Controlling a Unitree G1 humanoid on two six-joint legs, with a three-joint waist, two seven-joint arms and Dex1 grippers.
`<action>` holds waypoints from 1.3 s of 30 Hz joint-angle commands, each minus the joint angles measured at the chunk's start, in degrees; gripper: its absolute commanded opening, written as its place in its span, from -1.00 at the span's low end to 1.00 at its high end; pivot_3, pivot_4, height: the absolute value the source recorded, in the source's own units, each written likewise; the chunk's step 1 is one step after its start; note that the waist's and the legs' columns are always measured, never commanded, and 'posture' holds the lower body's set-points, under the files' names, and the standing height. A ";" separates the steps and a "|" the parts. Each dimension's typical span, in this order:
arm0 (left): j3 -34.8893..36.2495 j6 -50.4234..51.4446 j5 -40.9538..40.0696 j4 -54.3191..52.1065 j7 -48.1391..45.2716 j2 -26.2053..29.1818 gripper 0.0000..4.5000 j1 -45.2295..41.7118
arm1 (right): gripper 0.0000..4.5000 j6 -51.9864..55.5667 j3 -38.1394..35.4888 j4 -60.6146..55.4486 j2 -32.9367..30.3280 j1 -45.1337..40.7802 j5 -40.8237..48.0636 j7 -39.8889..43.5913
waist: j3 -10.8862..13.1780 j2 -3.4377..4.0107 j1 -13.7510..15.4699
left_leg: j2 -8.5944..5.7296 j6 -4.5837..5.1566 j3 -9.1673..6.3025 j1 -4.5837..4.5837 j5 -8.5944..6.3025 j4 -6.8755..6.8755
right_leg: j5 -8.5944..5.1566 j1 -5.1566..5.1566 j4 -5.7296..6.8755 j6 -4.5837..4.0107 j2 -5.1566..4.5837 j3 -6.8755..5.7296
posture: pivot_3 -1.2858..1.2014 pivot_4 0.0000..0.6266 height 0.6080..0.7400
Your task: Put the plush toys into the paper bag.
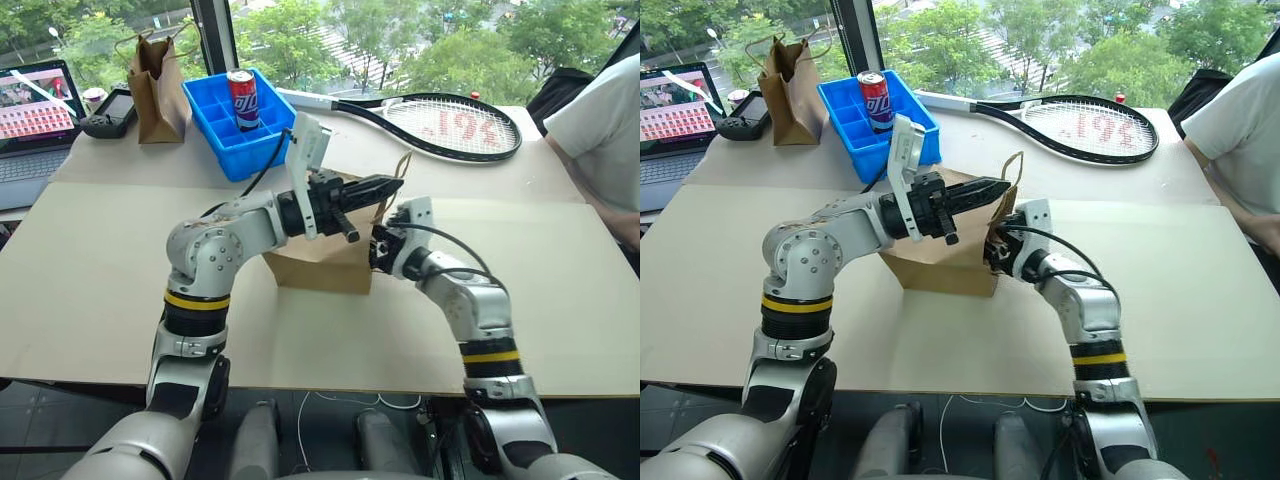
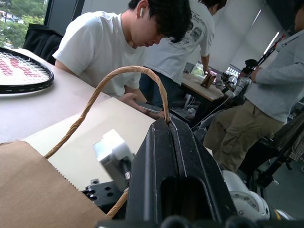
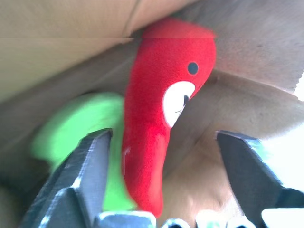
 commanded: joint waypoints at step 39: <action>2.74 -4.55 2.14 0.24 0.15 2.81 -1.00 -2.73 | -0.84 14.52 -24.46 -11.33 0.78 5.56 36.49 -5.74 | 0.05 0.14 -1.24 | -0.03 0.03 -0.10 0.09 0.00 0.02 | -0.01 0.17 -0.06 0.01 0.01 0.00 | 0.03 -0.52 0.87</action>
